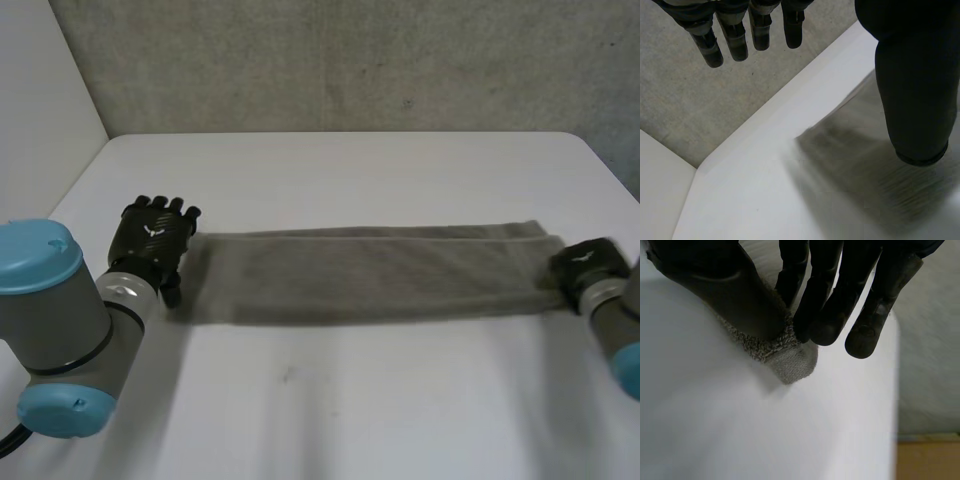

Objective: Fold the towel.

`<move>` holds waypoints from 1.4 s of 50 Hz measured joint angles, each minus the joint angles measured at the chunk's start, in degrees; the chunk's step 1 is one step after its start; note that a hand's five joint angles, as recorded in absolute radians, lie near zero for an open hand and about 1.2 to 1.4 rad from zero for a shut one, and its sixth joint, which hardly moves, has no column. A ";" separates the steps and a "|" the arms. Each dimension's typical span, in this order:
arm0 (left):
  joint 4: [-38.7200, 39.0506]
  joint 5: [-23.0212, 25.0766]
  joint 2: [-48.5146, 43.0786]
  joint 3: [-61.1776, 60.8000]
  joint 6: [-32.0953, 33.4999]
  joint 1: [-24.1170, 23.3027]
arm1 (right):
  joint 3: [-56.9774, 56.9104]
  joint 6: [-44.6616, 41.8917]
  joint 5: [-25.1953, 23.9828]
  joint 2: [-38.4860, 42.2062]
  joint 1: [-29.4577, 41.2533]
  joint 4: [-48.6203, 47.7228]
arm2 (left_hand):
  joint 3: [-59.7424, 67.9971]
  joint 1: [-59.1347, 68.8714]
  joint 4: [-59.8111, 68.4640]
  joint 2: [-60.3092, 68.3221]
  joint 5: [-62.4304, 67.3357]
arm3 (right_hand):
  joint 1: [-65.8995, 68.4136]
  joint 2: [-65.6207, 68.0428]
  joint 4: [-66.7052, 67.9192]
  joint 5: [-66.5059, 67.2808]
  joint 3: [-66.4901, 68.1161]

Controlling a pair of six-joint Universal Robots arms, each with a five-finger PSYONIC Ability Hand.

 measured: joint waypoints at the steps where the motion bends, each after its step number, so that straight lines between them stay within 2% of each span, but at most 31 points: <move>1: -0.01 -0.05 0.00 0.01 -0.01 0.06 | -0.65 -1.12 0.89 -0.60 -1.45 0.15 | 0.00 0.00 0.00 0.00 0.00 | 0.00 0.00 0.00 0.02 0.00; 6: -0.03 -0.29 0.12 0.06 -0.03 0.33 | -4.14 -7.09 2.92 -4.38 -5.75 0.83 | 0.00 0.00 0.00 0.00 0.00 | 0.16 0.00 0.00 0.24 0.00; 10: -0.03 -0.40 0.72 0.10 -0.06 0.49 | -7.57 -10.13 3.29 -6.96 -3.88 1.14 | 0.00 0.00 0.00 0.00 0.00 | 0.29 0.00 0.00 0.26 0.00; 16: -0.07 -0.46 2.81 0.14 -1.64 0.65 | -15.93 -9.31 3.01 -9.16 15.52 2.01 | 0.00 0.00 0.00 0.00 0.00 | 0.33 0.00 0.00 0.29 0.00; 18: -0.15 -0.39 3.31 0.14 -2.86 0.62 | -17.91 -8.32 2.62 -7.35 25.06 2.07 | 0.00 0.00 0.00 0.00 0.00 | 0.37 0.00 0.00 0.28 0.00; 21: -0.28 -0.23 3.83 0.13 -4.34 0.49 | -19.01 -7.52 2.05 -3.16 35.68 1.88 | 0.00 0.00 0.00 -0.01 0.00 | 0.38 0.01 0.00 0.29 0.00; 24: -0.34 -0.10 4.19 0.09 -5.14 0.25 | -18.94 -7.07 1.06 1.72 42.78 1.64 | 0.00 0.00 0.00 -0.01 0.00 | 0.38 0.01 0.00 0.29 0.00; 27: -0.38 -0.04 4.29 -0.03 -5.44 -0.08 | -18.20 -6.79 -0.29 5.24 46.48 1.09 | 0.00 0.00 -0.01 -0.01 0.00 | -0.81 -1.28 -1.04 -0.85 -1.49; 28: -0.38 -0.02 4.27 -0.10 -5.45 -0.23 | -17.76 -6.64 -0.83 6.01 47.16 0.68 | 0.00 0.00 -0.01 -0.01 0.00 | -7.90 -7.99 -8.49 -8.39 -8.33; 30: -0.35 0.00 4.17 -0.26 -5.39 -0.50 | -16.62 -6.05 -1.68 6.45 47.55 -0.31 | 0.00 0.00 -0.01 -0.01 0.00 | -29.17 -30.47 -30.35 -30.08 -30.17; 31: -0.34 0.01 4.13 -0.30 -5.36 -0.55 | -16.24 -5.76 -1.86 6.25 47.52 -0.62 | 0.00 0.00 -0.01 -0.01 0.00 | -33.72 -35.14 -34.86 -36.12 -34.70; 33: -0.27 0.06 3.96 -0.41 -5.27 -0.72 | -14.40 -3.89 -2.29 4.46 46.72 -1.62 | 0.00 0.00 -0.01 -0.01 0.00 | -52.55 -54.48 -53.45 -55.68 -53.44; 34: -0.23 0.09 3.88 -0.45 -5.23 -0.80 | -13.27 -2.64 -2.42 3.17 45.95 -1.99 | 0.00 0.00 -0.01 -0.01 0.00 | -57.16 -58.77 -59.01 -60.99 -59.05; 40: -0.05 0.13 3.58 -0.31 -5.18 -1.56 | -5.69 5.57 -2.60 -5.42 37.03 -1.78 | 0.00 0.00 -0.01 -0.01 0.00 | -61.20 -61.61 -61.80 -62.81 -62.85; 47: 0.04 0.09 3.48 0.12 -5.26 -3.19 | 3.48 10.19 -4.06 -8.71 25.58 1.97 | 0.00 0.00 -0.01 -0.01 0.00 | -60.79 -61.48 -61.79 -62.66 -62.68; 49: 0.05 0.08 3.42 0.21 -5.29 -3.64 | 4.95 10.36 -4.54 -8.07 23.25 2.37 | 0.00 0.00 -0.01 -0.01 0.00 | -51.77 -52.36 -54.29 -53.99 -53.70; 52: 0.06 0.05 3.29 0.30 -5.32 -4.42 | 5.76 10.13 -5.10 -5.73 20.60 2.60 | 0.00 0.00 -0.01 -0.01 0.00 | -23.19 -23.08 -25.10 -25.37 -25.01; 55: 0.05 -0.04 3.28 0.32 -5.35 -4.97 | 4.39 9.76 -4.77 -3.64 19.74 2.61 | 0.00 0.00 -0.01 -0.01 0.00 | -5.97 -4.66 -4.67 -4.50 -4.77; 60: 0.01 -0.29 3.72 0.44 -5.38 -5.62 | -0.97 9.04 -3.46 -2.90 20.52 2.60 | 0.00 0.00 -0.01 -0.01 0.00 | -1.87 -3.08 -0.03 -1.19 -0.08; 64: -0.04 -0.44 4.24 1.07 -5.41 -6.01 | -6.46 7.92 -3.96 -3.82 24.73 2.43 | 0.00 0.00 -0.01 -0.01 0.00 | -1.27 -3.08 -0.03 -1.19 -0.07; 70: -0.25 -0.67 5.34 3.55 -5.71 -7.00 | -15.59 1.51 -10.67 -0.49 38.09 2.60 | 0.00 0.00 -0.01 -0.02 0.00 | -1.27 -2.99 -0.03 -0.82 -0.08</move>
